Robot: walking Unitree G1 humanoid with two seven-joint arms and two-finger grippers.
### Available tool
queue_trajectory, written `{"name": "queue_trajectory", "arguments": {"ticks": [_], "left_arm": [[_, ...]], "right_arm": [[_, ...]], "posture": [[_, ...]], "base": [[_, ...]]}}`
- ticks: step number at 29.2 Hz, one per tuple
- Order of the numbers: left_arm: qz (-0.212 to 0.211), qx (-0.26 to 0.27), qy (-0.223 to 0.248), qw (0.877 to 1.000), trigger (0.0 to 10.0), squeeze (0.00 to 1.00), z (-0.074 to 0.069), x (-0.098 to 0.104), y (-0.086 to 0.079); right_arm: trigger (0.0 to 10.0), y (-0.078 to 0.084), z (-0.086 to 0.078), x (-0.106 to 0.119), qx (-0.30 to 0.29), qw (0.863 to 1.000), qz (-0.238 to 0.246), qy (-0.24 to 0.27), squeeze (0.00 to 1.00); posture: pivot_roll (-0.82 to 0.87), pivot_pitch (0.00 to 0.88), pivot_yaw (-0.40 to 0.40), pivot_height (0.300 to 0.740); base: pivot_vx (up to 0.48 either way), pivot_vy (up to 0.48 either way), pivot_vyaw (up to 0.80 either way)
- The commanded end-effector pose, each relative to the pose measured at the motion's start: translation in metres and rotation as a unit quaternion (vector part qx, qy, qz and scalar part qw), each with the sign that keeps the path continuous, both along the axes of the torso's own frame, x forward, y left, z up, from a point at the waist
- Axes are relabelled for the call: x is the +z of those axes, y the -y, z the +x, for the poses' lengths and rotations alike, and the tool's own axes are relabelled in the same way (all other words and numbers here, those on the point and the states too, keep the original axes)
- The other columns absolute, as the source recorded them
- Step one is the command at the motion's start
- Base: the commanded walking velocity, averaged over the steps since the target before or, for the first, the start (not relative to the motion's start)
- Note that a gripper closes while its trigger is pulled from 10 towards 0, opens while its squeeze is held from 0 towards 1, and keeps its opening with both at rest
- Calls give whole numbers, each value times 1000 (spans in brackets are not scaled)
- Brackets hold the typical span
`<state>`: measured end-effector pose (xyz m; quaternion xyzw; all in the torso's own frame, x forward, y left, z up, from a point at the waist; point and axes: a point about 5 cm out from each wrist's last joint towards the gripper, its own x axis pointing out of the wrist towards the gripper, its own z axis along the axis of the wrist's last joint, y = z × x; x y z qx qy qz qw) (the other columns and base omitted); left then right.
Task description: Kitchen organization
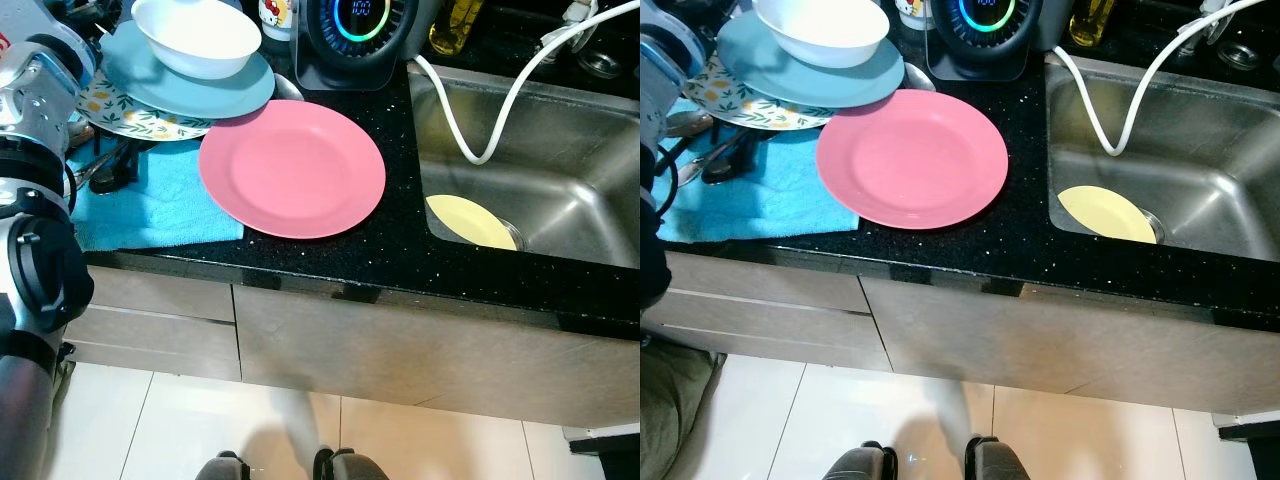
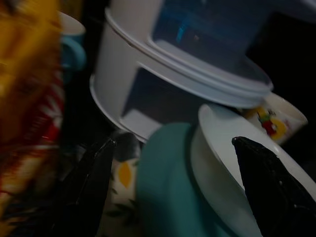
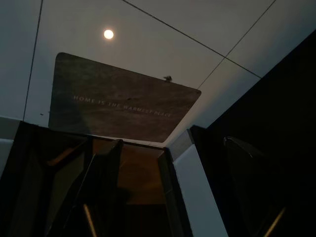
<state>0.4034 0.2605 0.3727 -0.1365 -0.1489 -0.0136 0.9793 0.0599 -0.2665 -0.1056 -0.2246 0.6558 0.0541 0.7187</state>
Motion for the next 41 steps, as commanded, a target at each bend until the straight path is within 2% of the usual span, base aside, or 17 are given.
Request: {"name": "queue_trajectory", "arguments": {"ticks": [1, 5, 8, 13, 19, 20, 21, 22, 23, 41], "left_arm": [[15, -12, 3, 1000, 10000, 0, -2, 9, 0], [51, -69, -18, 996, 10000, 0, 4, 5, 22], [70, -91, -29, 993, 10000, 0, 6, 3, 33], [82, -94, -51, 991, 10000, 0, 8, -3, 36], [71, -89, -86, 990, 10000, 0, 10, -16, 32], [70, -87, -91, 990, 8549, 0, 10, -18, 31], [59, -79, -96, 990, 3020, 0, 10, -22, 28], [59, -79, -96, 990, 3020, 0, 10, -22, 28], [54, -76, -98, 991, 0, 0, 10, -23, 26], [40, -76, -100, 991, 0, 0, 8, -22, 22]], "right_arm": [[10000, 0, -10, -2, 3, 1000, 0, -18, 0], [10000, 0, -10, -1, 3, 1000, 0, -18, 0], [10000, 0, -9, -1, 2, 1000, 0, -16, 0], [10000, -2, -8, -2, 1, 1000, 1, -15, 0], [10000, -3, -10, -2, -2, 1000, 2, -16, 0], [10000, -3, -11, -2, -3, 1000, 2, -16, 0], [10000, -2, -13, -2, -4, 1000, 2, -18, 0], [10000, -2, -13, -2, -4, 1000, 2, -18, 0], [10000, -2, -14, -2, -4, 1000, 1, -19, 0], [10000, 3, -6, 0, -2, 1000, -5, -10, 0]], "posture": [[36, 237, -79, 740], [31, 236, -79, 740], [32, 234, -79, 740], [33, 236, -75, 740], [26, 240, -73, 740], [26, 240, -73, 740], [26, 240, -73, 740], [26, 240, -73, 740], [25, 240, -73, 740], [30, 217, -82, 740]], "base": [[0, 0, 0], [0, 0, 0], [0, 0, 0], [0, 0, 0], [0, 0, 0], [0, 0, 0], [0, 0, 0], [0, 0, 0], [0, 0, 0], [0, 0, 0]]}}
